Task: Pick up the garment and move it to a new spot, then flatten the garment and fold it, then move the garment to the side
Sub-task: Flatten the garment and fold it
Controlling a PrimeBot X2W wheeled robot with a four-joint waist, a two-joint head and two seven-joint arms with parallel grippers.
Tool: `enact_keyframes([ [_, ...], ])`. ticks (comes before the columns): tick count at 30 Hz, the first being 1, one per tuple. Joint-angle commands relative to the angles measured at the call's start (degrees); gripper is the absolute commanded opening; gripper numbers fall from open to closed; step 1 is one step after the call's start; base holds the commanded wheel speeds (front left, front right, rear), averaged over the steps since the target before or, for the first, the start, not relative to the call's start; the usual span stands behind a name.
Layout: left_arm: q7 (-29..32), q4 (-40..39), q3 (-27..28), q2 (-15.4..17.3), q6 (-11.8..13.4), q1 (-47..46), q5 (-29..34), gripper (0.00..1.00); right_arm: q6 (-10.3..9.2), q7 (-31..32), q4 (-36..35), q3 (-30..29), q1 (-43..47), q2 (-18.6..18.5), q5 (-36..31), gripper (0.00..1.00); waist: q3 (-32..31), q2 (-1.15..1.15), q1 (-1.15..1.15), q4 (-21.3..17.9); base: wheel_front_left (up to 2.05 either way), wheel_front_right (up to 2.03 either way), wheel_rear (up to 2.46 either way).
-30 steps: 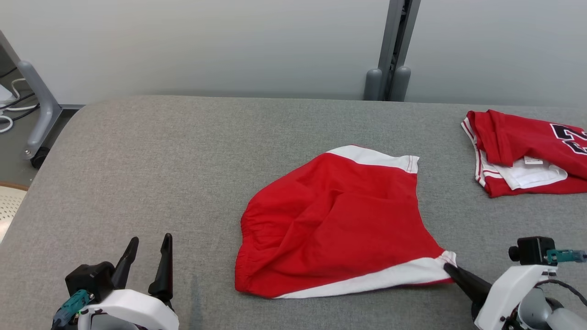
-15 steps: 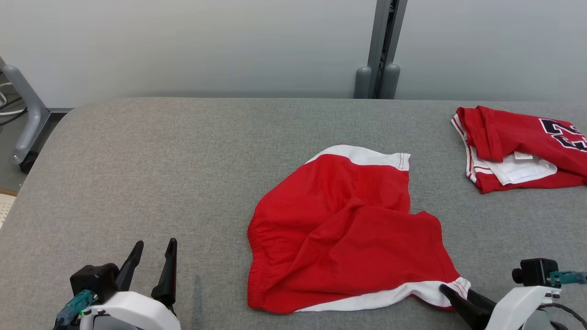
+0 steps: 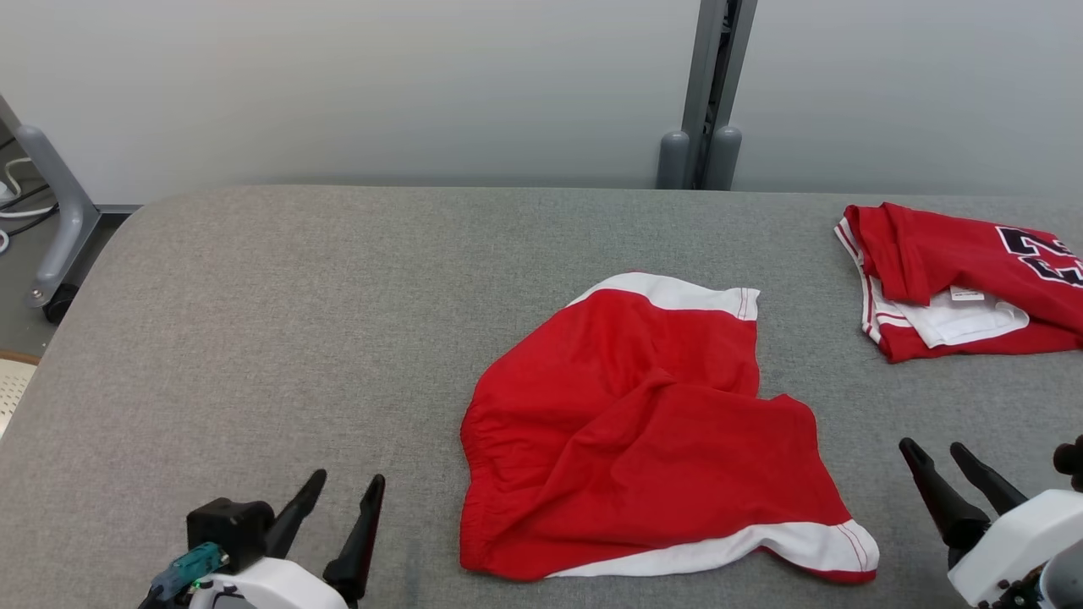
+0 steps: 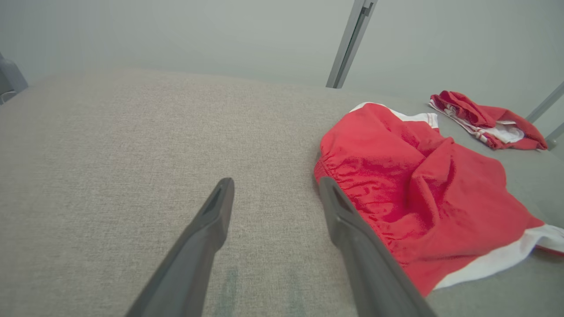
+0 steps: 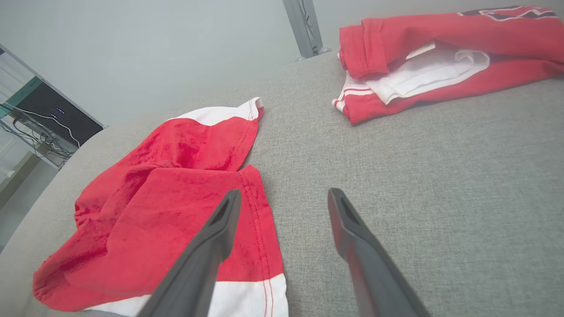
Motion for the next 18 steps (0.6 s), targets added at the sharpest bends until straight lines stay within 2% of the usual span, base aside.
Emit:
enact_keyframes([
  [1, 1.29, -0.41, -0.63, 0.85, -0.81, 0.13, -0.43, 1.0, 0.03, -0.16, -1.28, -0.84, 0.69, 1.3, -1.5, 1.0, 0.01, 0.0, 0.0, 0.0, 0.0, 0.0, 0.0],
  [6, 7.12, -1.75, -4.11, 1.24, -3.88, 0.05, -1.79, 1.0, 0.03, 1.23, -4.82, -3.72, 1.79, 5.19, -5.42, 1.0, 0.21, 0.0, 0.0, 0.15, 0.0, 0.0, 0.0],
  [7, 7.12, -1.75, -4.11, 1.24, -3.88, 0.05, -1.79, 1.0, 0.03, 1.23, -4.82, -3.72, 1.79, 5.19, -5.42, 1.0, 0.21, 0.0, 0.0, 0.15, 0.0, 0.0, 0.0],
  [10, 11.24, -2.18, -6.57, 1.33, -6.23, -0.47, -2.87, 1.0, 0.02, 1.85, -6.89, -5.07, 2.18, 7.21, -7.6, 1.0, 0.49, 0.0, 0.0, -0.33, 0.0, 0.0, 0.0],
  [18, 14.77, -1.3, -8.5, 1.46, -8.33, -1.93, -3.94, 1.0, 0.03, 1.55, -9.17, -6.51, 1.56, 8.85, -9.89, 1.0, 1.62, 0.0, 0.0, -2.37, 0.0, 0.0, 0.0],
])
